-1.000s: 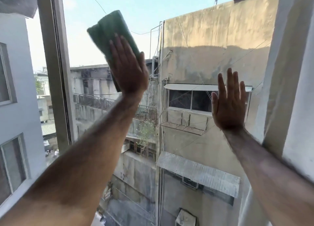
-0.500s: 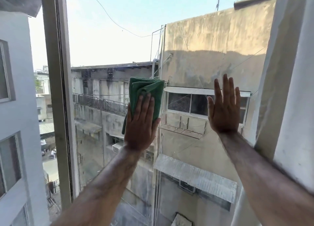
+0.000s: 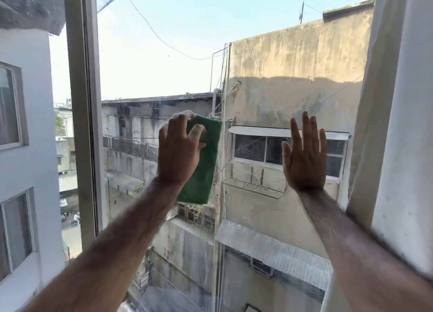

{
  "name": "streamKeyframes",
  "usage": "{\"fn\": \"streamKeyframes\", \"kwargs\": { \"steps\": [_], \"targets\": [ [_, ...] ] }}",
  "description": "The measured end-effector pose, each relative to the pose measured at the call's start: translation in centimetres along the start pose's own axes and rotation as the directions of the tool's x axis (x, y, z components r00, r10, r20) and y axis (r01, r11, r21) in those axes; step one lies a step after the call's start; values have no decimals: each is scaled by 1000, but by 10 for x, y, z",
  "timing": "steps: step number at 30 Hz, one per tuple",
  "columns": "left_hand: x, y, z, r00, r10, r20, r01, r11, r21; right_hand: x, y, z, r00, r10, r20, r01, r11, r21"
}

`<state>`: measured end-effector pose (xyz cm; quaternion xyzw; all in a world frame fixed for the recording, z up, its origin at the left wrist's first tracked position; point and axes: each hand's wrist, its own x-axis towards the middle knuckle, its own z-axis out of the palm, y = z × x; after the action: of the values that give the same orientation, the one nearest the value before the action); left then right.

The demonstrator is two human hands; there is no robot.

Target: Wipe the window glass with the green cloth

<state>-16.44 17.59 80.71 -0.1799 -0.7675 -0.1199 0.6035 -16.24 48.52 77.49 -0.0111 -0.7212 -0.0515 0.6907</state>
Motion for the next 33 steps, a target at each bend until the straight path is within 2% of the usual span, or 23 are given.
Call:
{"fn": "streamKeyframes", "kwargs": {
  "steps": [5,11,16,21,22,24,26,28,31,33],
  "targets": [
    [13,3,-10,970,-185,156,193,980,-37,0,2,2,1000,-8,14,8,1000,-6],
    [24,3,-15,961,-146,236,166,984,-66,4,-4,-9,997,11,77,-12,1000,10],
    [35,-2,-30,915,-165,368,235,960,-152,6,-22,-28,988,94,118,-101,994,52],
    [34,-16,-43,883,-203,423,354,879,-318,4,-58,-49,934,260,244,-305,937,169],
    [33,-19,-46,877,-216,429,380,858,-345,3,-65,-54,931,251,263,-308,929,203],
    [27,-24,-52,860,-246,447,433,815,-385,-2,-84,-69,940,172,296,-281,880,383],
    [20,-28,-58,842,-282,460,489,759,-429,-8,-109,-85,929,58,366,-282,753,595],
    [12,-31,-64,806,-341,483,574,646,-503,-15,-135,-95,870,2,493,-378,646,664],
    [-3,-36,-74,700,-451,553,712,392,-582,-21,-165,-102,667,52,743,-660,504,557],
    [-18,-46,-77,627,-497,600,767,258,-587,-26,-174,-100,529,56,847,-823,276,496]
  ]
}}
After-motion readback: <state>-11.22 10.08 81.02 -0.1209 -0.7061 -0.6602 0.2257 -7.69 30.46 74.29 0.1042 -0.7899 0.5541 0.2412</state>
